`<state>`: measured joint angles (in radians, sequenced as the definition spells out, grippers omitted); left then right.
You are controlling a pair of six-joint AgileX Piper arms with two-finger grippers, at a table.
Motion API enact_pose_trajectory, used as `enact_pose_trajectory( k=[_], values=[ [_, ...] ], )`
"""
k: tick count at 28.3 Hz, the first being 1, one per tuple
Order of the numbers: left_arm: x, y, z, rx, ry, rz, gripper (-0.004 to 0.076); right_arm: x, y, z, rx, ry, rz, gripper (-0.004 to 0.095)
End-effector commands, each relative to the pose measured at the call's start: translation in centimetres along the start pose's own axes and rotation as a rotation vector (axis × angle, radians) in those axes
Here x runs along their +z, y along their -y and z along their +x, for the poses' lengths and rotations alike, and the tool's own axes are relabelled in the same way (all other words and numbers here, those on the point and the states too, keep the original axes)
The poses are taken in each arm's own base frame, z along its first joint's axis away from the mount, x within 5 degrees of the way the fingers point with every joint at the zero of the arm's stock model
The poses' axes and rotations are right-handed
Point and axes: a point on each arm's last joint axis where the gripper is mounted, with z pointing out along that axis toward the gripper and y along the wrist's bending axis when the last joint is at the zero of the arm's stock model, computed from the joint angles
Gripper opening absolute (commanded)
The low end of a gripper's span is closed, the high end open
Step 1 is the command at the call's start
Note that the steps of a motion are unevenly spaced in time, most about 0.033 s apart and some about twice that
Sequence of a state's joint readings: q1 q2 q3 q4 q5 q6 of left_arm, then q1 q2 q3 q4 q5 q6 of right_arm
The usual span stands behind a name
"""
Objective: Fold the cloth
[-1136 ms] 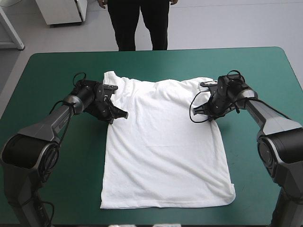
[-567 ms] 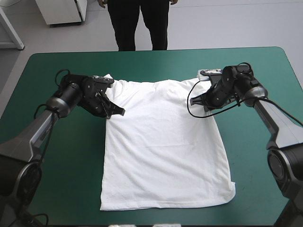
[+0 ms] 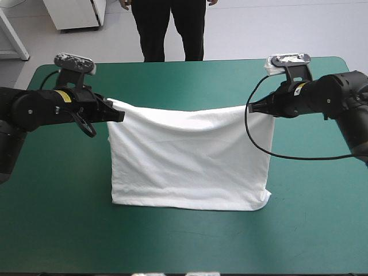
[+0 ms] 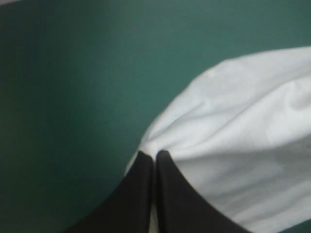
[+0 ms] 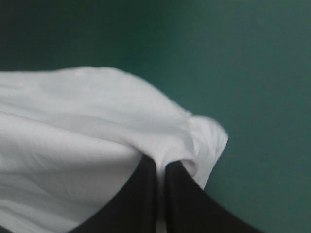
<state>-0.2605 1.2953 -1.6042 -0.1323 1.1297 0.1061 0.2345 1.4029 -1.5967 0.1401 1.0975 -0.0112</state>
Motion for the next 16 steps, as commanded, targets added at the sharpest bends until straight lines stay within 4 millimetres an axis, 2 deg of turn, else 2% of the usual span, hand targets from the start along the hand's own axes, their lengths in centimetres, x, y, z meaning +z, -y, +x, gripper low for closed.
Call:
enact_pose_trajectory(
  k=[1, 6, 8, 12, 16],
  values=[
    [-4.2, 1.1, -1.8, 0.000, 0.180, 0.056, -0.0010, -5.6, -0.8, -1.4, -0.017, 0.213, -0.018, -0.0013],
    [-6.6, 1.9, -3.0, 0.002, 0.274, 0.125, -0.0010, -10.3, -1.8, -2.9, -0.027, 0.367, -0.063, -0.0013],
    [-7.2, 2.0, -3.3, 0.006, 0.300, 0.124, -0.0010, -11.2, -2.0, -3.2, -0.030, 0.403, -0.071, -0.0013],
    [-7.6, 1.9, -4.1, 0.005, 0.359, 0.118, -0.0010, -12.0, -2.1, -3.6, -0.034, 0.446, -0.071, -0.0013],
    [-6.2, 1.7, -4.9, -0.011, 0.385, 0.113, -0.0010, -11.6, -2.0, -4.3, -0.034, 0.484, -0.069, -0.0013]
  ],
)
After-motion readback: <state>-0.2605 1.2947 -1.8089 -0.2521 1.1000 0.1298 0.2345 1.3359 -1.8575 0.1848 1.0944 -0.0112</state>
